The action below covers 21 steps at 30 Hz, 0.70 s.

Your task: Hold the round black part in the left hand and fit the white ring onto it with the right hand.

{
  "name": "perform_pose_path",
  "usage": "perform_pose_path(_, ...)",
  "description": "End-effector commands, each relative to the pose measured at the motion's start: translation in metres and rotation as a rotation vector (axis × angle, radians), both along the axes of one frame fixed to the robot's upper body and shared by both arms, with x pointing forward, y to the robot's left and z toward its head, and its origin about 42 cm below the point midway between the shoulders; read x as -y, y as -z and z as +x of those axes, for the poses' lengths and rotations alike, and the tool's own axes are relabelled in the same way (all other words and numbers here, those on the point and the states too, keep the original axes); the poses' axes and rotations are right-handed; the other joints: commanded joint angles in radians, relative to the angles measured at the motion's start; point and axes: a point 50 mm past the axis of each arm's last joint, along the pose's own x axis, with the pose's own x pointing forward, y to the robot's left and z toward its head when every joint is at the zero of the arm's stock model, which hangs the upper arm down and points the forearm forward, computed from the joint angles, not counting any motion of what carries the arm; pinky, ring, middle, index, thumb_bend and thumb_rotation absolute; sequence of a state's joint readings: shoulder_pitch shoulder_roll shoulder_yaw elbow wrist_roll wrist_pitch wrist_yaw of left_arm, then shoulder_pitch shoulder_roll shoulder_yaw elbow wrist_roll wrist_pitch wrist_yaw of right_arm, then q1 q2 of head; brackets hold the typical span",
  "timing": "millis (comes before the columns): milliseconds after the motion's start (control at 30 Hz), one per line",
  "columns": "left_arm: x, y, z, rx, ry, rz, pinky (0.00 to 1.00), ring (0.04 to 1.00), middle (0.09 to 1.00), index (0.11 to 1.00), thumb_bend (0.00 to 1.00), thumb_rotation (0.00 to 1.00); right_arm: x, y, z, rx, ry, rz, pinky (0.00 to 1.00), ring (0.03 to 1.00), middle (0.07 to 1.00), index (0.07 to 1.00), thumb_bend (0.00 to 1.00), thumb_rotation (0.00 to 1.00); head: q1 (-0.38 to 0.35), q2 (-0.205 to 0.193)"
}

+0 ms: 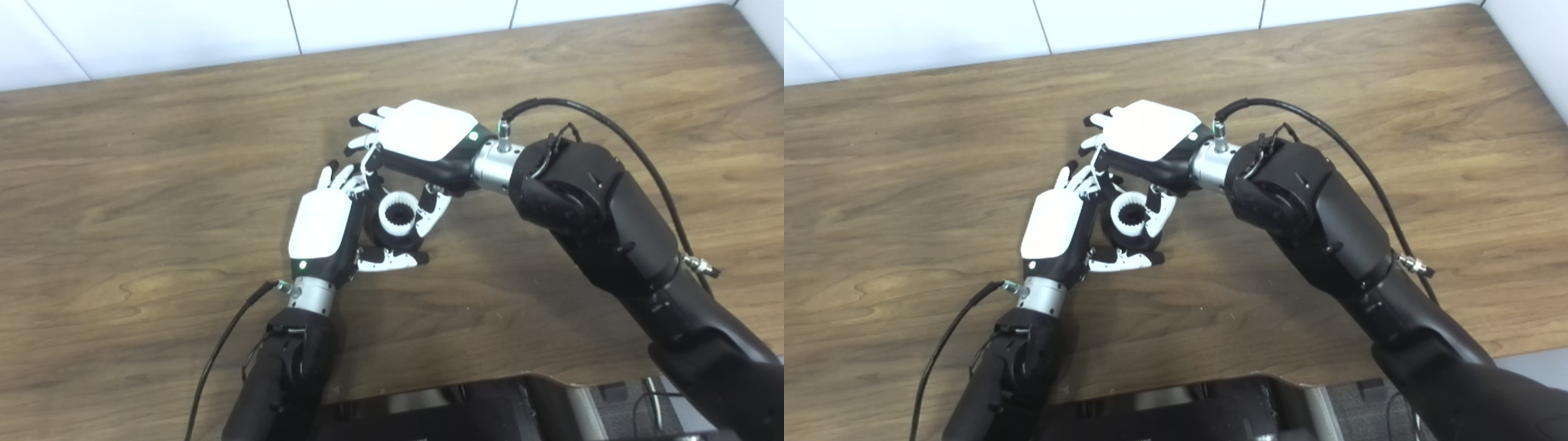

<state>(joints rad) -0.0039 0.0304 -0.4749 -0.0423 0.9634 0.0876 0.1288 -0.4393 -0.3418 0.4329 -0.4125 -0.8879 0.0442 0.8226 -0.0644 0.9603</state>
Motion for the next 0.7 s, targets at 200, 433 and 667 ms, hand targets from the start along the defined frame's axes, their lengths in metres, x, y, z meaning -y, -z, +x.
perform_pose_path(200,0.0108,0.0407,-0.038,-0.16,0.003,0.019,1.0,0.903,0.782,0.483,0.52,0.06,0.004,-0.0108,0.0045,0.058,-0.006,-0.003,1.0,1.0,0.898,0.486,0.52,0.14,-0.001,0.0)
perform_pose_path(433,0.0116,0.0401,-0.0383,-0.156,0.005,0.02,1.0,0.902,0.782,0.483,0.52,0.06,0.0055,-0.0088,0.0051,0.058,0.001,-0.002,1.0,1.0,0.893,0.486,0.52,0.14,0.0,0.003)
perform_pose_path(667,0.0119,0.0404,-0.0384,-0.158,0.003,0.023,1.0,0.903,0.78,0.483,0.52,0.06,0.0055,-0.0075,0.0048,0.05,-0.001,-0.015,1.0,1.0,0.897,0.487,0.53,0.14,-0.001,0.003)
